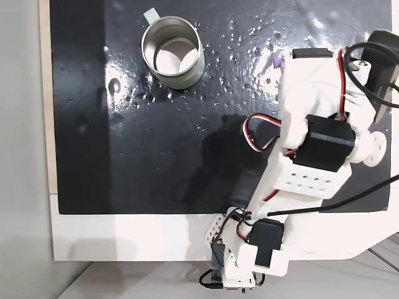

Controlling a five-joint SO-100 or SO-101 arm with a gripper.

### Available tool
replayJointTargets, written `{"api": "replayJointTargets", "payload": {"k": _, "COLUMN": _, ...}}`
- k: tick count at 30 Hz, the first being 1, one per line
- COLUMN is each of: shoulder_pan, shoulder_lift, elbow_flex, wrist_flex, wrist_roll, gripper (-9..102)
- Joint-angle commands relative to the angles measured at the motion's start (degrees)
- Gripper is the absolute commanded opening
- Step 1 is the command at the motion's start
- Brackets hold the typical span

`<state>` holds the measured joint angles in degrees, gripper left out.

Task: Grasp a pengrip and put it in the cup.

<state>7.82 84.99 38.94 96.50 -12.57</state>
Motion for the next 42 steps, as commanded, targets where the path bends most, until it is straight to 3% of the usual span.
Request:
{"api": "replayJointTargets", "payload": {"k": 1, "shoulder_pan": -2.46, "shoulder_lift": -1.32, "elbow_flex": -7.56, "wrist_flex": 0.26, "wrist_roll": 2.02, "gripper": 0}}
{"api": "replayJointTargets", "payload": {"k": 23, "shoulder_pan": -23.99, "shoulder_lift": -19.07, "elbow_flex": -22.5, "wrist_flex": 0.18, "wrist_roll": 13.01, "gripper": 0}}
{"api": "replayJointTargets", "payload": {"k": 42, "shoulder_pan": -28.13, "shoulder_lift": -24.26, "elbow_flex": -25.58, "wrist_flex": 0.0, "wrist_roll": 14.15, "gripper": 0}}
